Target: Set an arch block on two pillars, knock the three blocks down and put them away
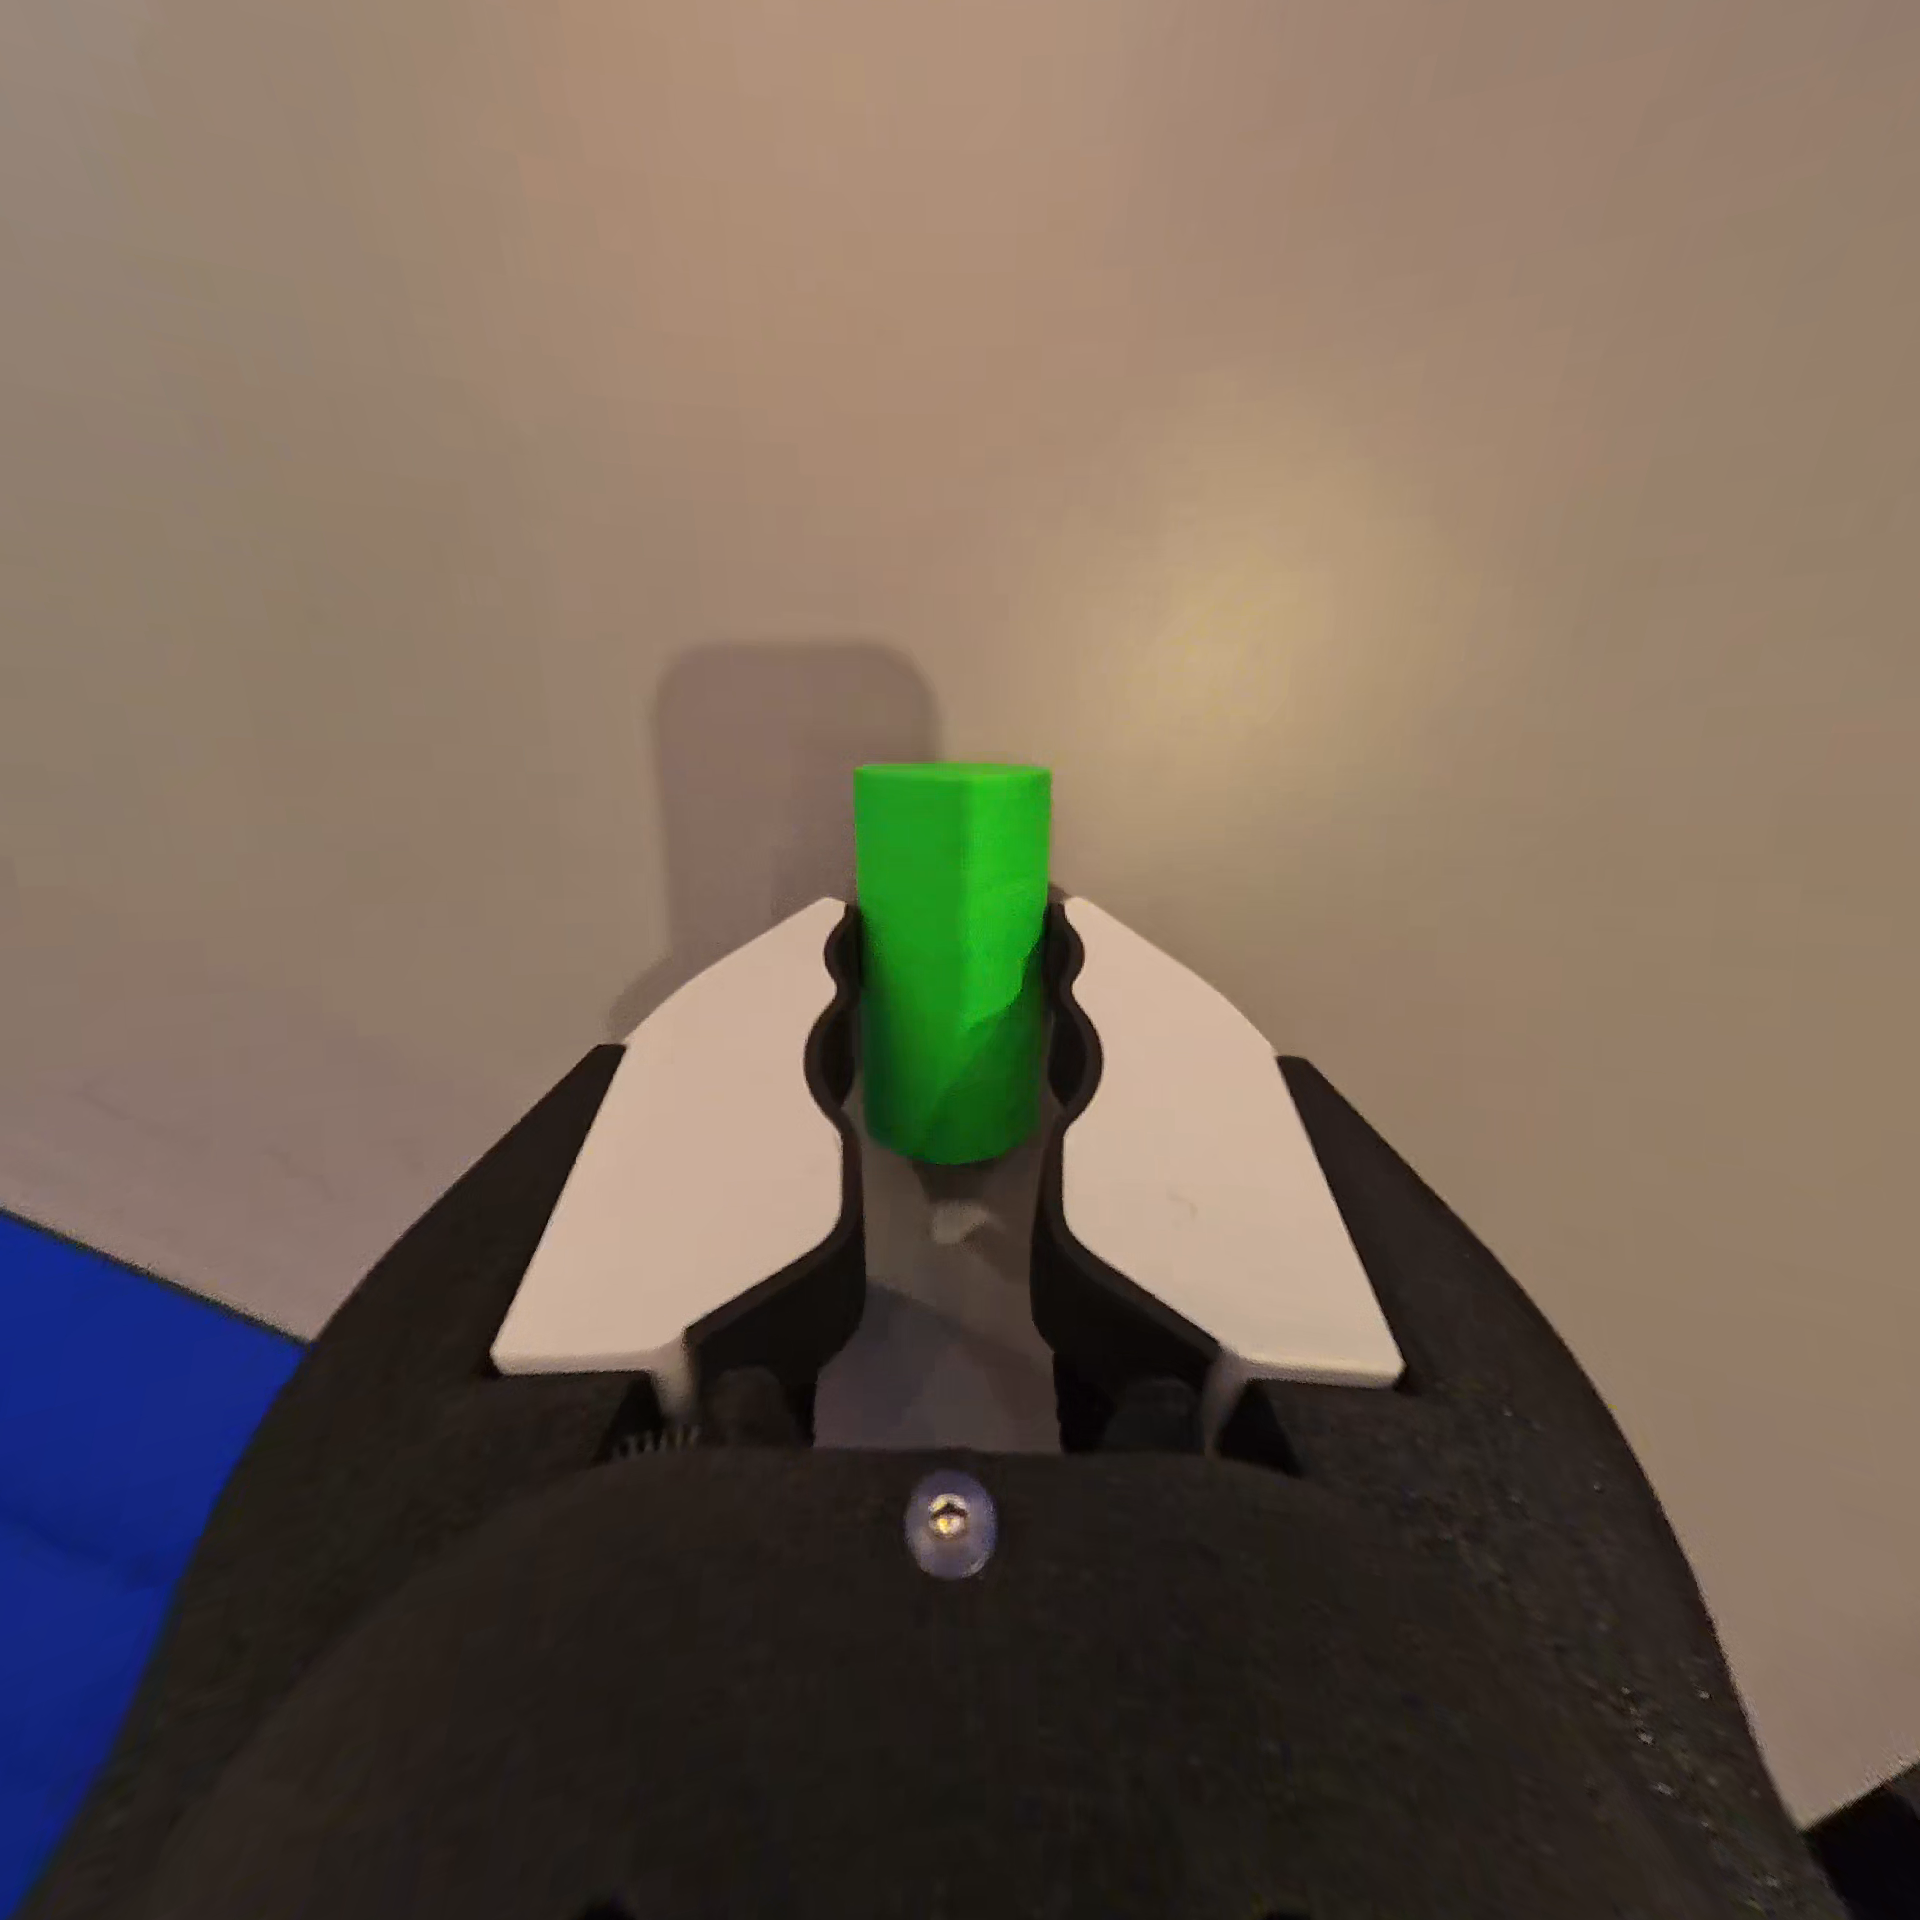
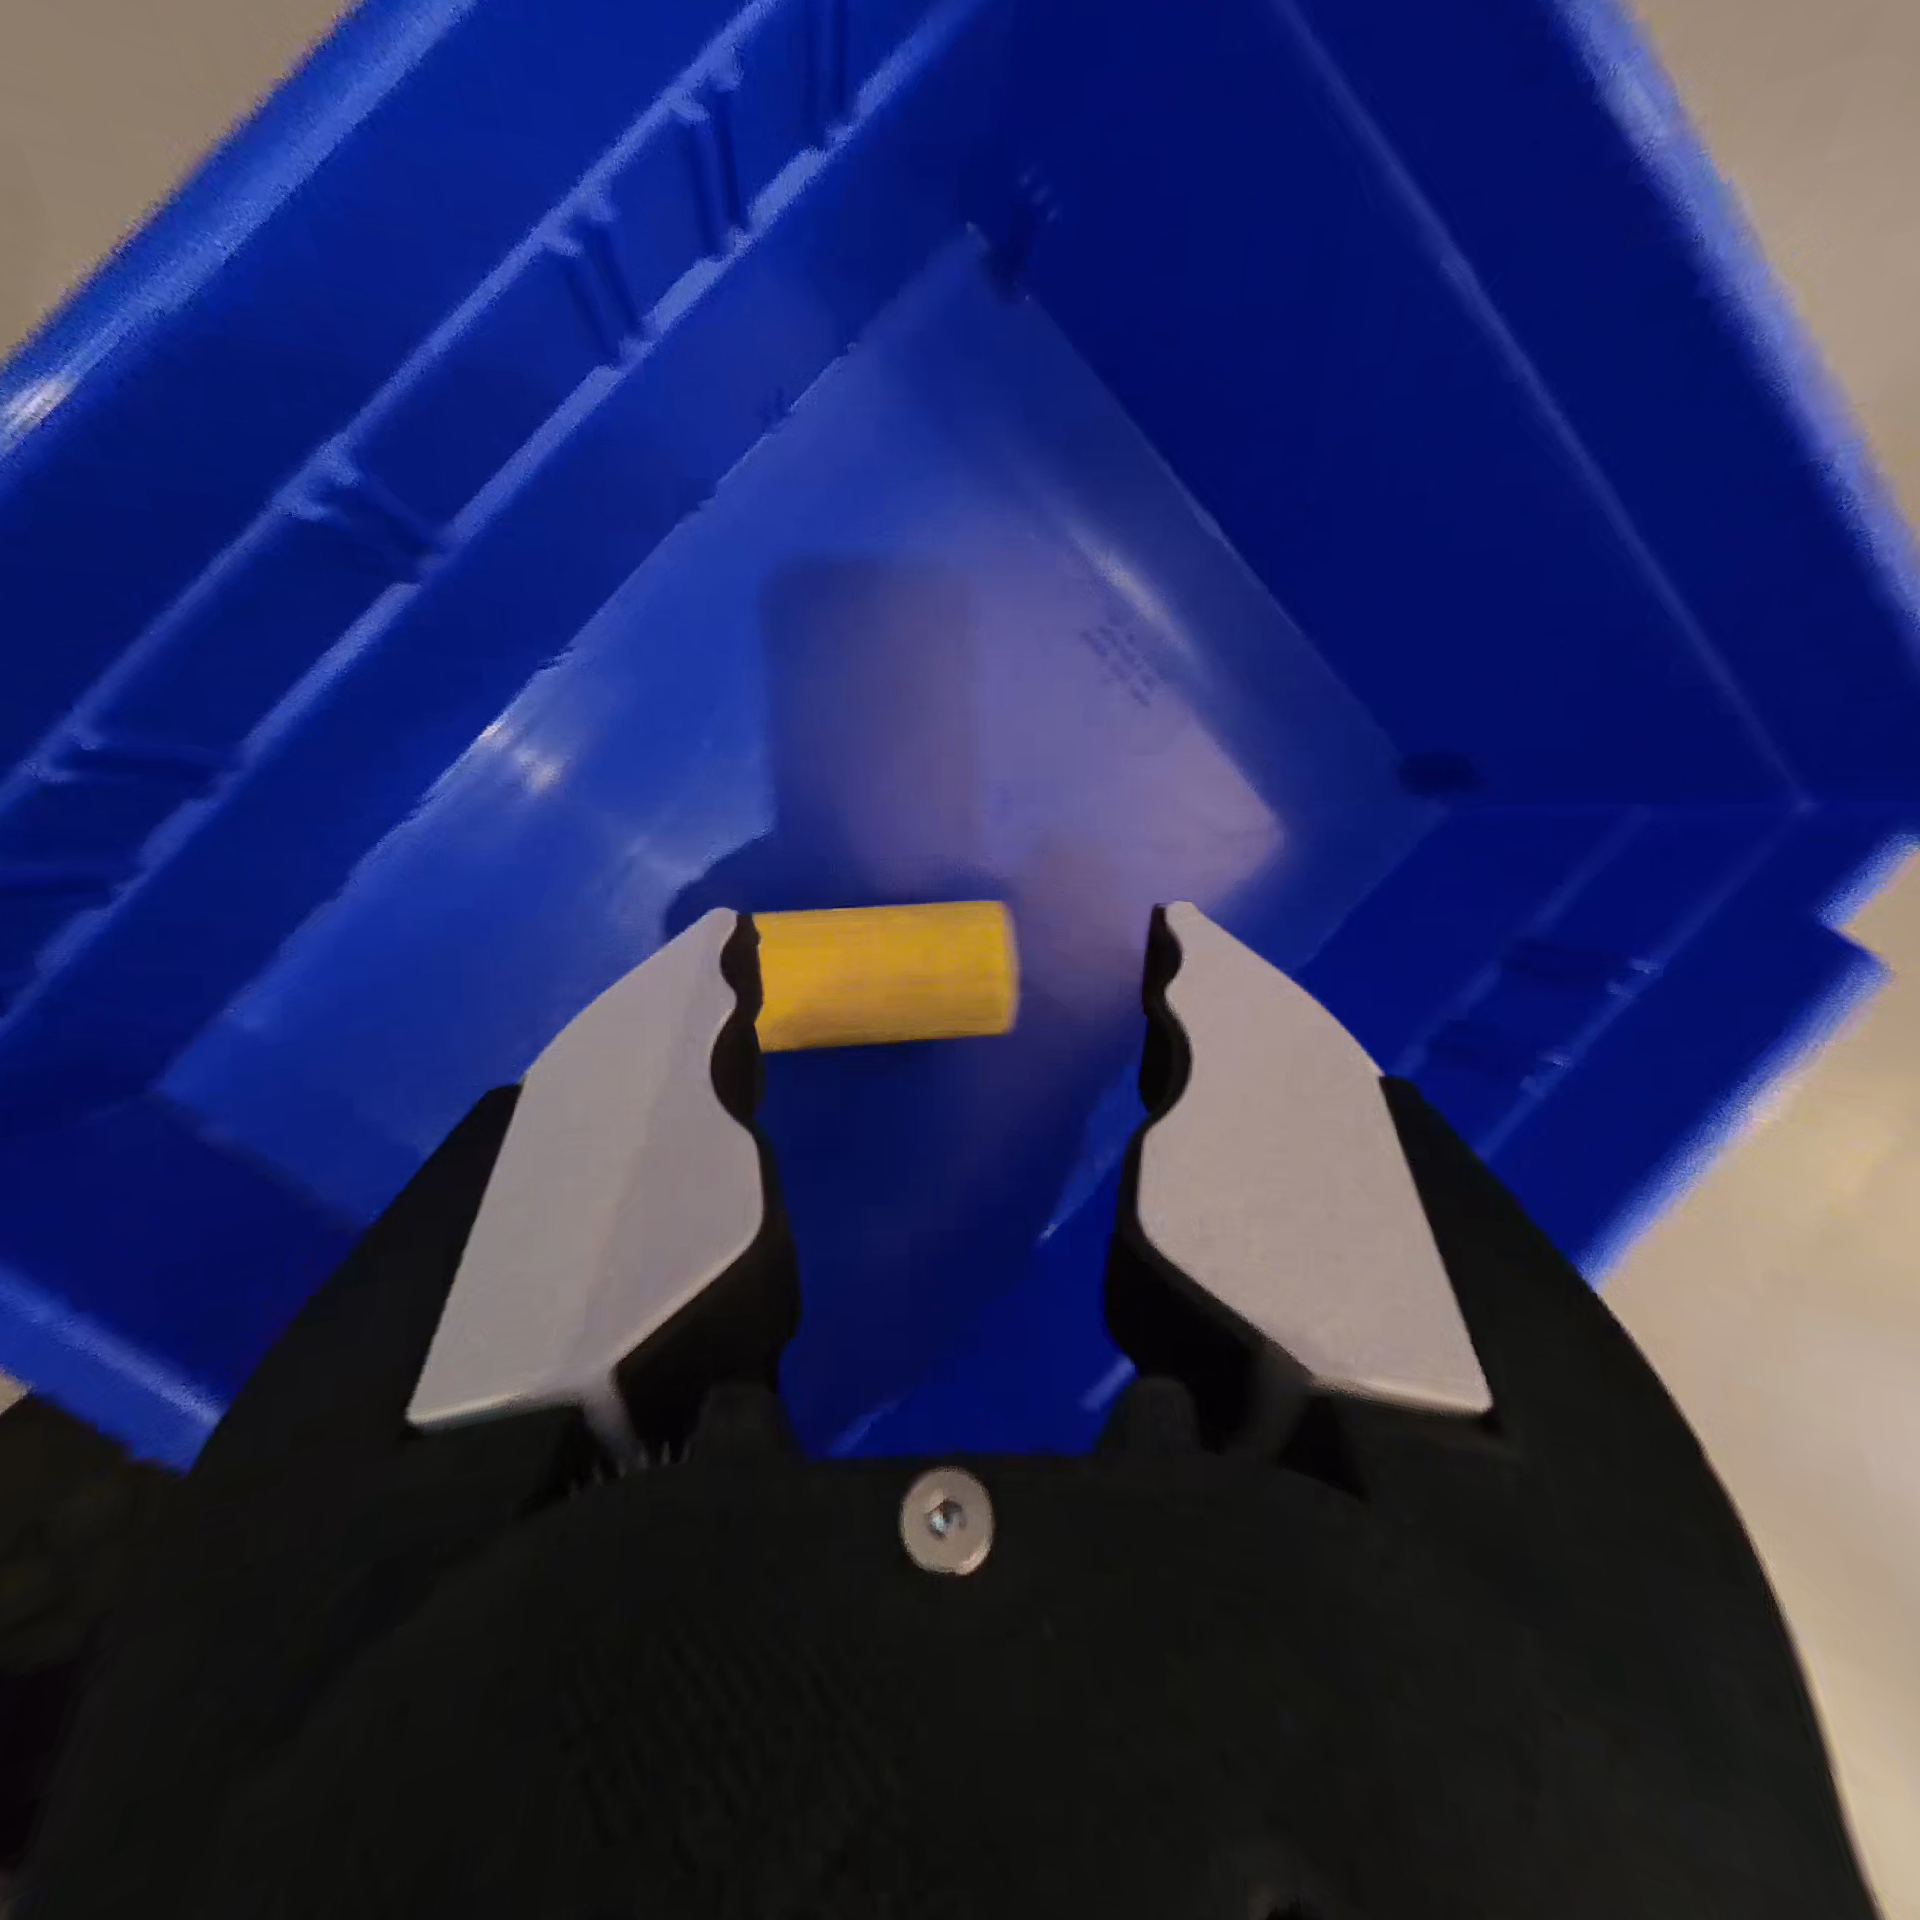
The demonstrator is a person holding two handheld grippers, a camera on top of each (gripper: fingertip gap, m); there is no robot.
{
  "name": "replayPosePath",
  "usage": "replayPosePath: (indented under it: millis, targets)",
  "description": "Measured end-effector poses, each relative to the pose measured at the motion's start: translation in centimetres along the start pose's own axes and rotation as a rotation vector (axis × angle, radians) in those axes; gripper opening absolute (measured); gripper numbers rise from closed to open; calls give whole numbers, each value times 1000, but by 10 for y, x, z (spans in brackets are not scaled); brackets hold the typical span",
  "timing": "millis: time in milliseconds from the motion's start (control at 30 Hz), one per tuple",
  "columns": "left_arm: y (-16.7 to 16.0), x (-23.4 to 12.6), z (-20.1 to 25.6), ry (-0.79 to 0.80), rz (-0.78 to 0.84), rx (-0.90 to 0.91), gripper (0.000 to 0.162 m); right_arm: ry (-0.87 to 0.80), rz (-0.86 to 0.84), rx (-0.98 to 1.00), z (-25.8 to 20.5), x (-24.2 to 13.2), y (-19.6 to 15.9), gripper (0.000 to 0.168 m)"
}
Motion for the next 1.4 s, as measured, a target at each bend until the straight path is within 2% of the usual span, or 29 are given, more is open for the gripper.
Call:
replayPosePath:
  millis: [67,167,233,367,433,500,600,700,833,900,933,967,1067,1133,1233,1333,1400]
  targets:
    - [-1,-1,0,-13,-35,30,33,-66,62,-19,2,-12,9,76]
    - [2,-11,-7,18,13,39,34,-55,307,-107,-14,-39,40,76]
    - [9,-29,-11,-14,136,4,33,-35,524,-225,-40,-60,70,75]
    - [28,-87,-2,-228,493,-50,33,196,862,-528,-128,-85,119,74]
    - [29,-112,13,-342,548,7,34,310,911,-674,-176,-87,131,68]
    - [28,-128,27,-381,575,69,33,369,929,-813,-218,-89,136,64]
    - [25,-138,49,-477,536,134,34,424,952,-981,-269,-91,136,60]
    - [24,-140,65,-566,519,174,34,416,913,-1111,-298,-87,130,48]
    - [19,-139,70,-640,501,210,34,404,864,-1176,-309,-84,125,36]
    - [18,-141,65,-646,484,171,36,394,831,-1180,-309,-86,124,35]
    - [15,-140,58,-586,454,153,45,370,803,-1185,-305,-86,123,35]
    - [11,-139,50,-504,422,153,54,341,774,-1182,-298,-86,123,35]
    - [-10,-130,23,-216,254,173,58,280,714,-1101,-260,-93,121,35]
    - [-24,-118,7,-53,92,164,56,247,690,-967,-217,-99,117,35]
    - [-31,-98,-12,147,-57,183,57,149,629,-692,-134,-95,98,35]
    - [-36,-74,-19,186,-166,203,59,95,499,-356,-57,-70,60,35]
    - [-41,-59,-22,208,-241,241,61,97,378,-131,-24,-47,36,36]
Point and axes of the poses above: each gripper's, where its closed fingertips meet, x out along the fingers, y out of its top, z = x × y across the jaws, the point moved 8 cm from there along -x, back along the fingers, and after that the axes turned 9 degrees about z, right-handed, at the moved point
